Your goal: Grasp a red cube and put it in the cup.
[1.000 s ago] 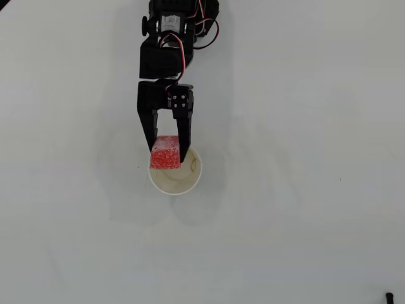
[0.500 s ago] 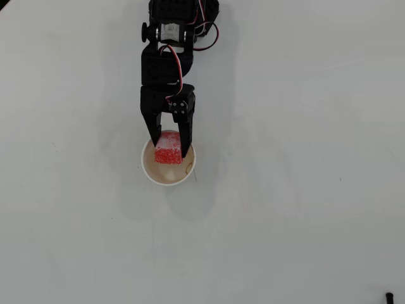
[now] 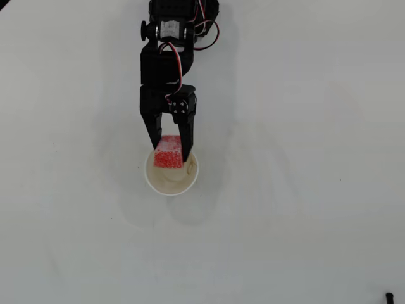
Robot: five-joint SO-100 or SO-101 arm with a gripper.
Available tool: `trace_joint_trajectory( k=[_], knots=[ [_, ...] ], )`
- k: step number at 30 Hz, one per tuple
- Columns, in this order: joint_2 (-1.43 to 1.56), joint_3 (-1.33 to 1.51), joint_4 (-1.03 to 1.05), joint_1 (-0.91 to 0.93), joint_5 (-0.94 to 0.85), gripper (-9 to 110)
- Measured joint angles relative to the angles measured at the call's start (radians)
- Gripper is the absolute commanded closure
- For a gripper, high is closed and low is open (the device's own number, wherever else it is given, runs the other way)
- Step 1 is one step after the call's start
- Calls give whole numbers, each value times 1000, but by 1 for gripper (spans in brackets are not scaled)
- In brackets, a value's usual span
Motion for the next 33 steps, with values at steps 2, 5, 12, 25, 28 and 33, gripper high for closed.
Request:
trace_joint_trajectory(
  k=[2, 5, 12, 25, 28, 33],
  knots=[
    [-3, -18, -2, 5, 0, 96],
    [-28, -46, -2, 9, 0, 96],
    [-95, -107, -2, -12, 11, 96],
    [-293, -261, -2, -6, 14, 96],
    [-325, -285, -2, -6, 20, 96],
    [-344, -291, -2, -6, 20, 96]
  ],
)
